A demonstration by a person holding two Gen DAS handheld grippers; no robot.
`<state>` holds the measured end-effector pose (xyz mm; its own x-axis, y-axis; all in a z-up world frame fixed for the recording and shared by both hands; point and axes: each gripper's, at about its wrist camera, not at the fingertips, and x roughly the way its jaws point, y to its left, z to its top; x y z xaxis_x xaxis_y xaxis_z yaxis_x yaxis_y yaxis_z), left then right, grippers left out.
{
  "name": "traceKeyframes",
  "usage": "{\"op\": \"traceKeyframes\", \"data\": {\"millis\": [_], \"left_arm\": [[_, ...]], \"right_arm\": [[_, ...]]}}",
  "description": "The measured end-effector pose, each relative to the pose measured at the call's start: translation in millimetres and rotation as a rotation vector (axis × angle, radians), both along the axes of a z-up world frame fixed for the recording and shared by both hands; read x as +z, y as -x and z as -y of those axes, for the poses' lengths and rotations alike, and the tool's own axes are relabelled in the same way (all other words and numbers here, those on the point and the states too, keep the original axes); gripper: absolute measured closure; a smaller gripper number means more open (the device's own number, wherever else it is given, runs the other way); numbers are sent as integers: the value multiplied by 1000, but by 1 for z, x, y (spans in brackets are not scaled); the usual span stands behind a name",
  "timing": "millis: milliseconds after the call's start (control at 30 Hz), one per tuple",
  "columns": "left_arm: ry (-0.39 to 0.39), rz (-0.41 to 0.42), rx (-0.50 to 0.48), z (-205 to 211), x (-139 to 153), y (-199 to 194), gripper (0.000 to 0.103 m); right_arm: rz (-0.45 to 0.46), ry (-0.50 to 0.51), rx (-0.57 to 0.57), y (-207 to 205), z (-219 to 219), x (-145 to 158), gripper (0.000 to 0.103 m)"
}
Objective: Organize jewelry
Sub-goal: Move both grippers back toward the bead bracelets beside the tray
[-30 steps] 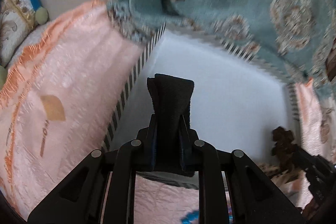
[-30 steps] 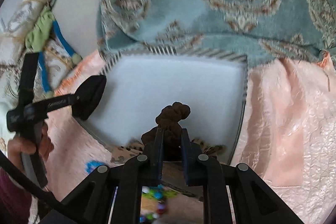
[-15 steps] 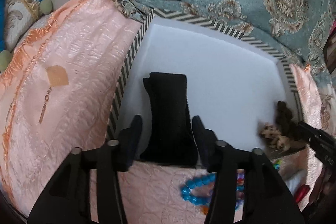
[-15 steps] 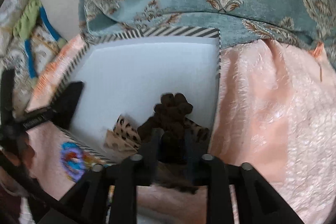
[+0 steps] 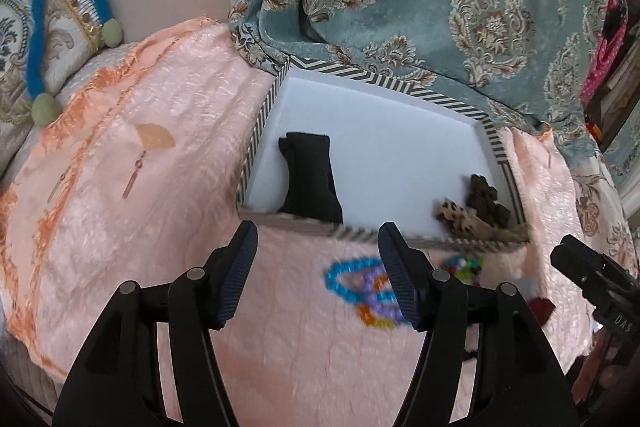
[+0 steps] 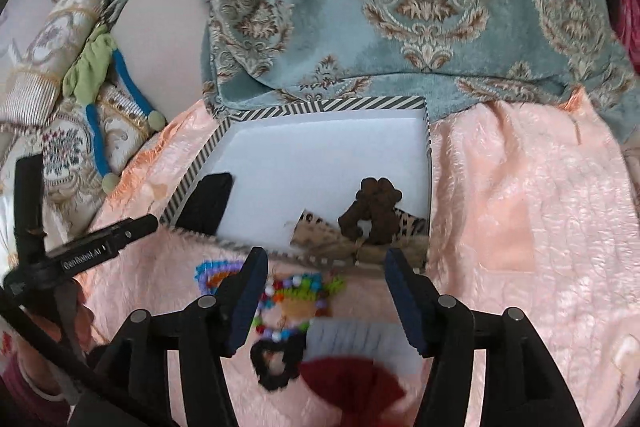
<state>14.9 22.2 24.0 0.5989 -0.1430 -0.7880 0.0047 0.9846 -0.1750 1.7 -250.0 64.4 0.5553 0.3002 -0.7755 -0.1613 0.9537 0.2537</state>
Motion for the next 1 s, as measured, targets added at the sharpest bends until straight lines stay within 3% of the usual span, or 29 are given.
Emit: {"op": "traceKeyframes", "data": {"millis": [300, 500, 633, 1000], "left_arm": [[-14, 44, 10, 5, 19, 55, 40], [-46, 68, -4, 14, 31, 77, 40], [-20, 73, -7, 15, 36, 85, 40], [-23, 10, -71, 18, 18, 85, 40]], "right_arm": [[62, 66, 14, 46, -5, 25, 37], [52, 76, 33, 67, 0, 39, 36], [86, 76, 34, 78, 11, 49, 34], [67, 63, 15, 106, 44, 34, 33]]}}
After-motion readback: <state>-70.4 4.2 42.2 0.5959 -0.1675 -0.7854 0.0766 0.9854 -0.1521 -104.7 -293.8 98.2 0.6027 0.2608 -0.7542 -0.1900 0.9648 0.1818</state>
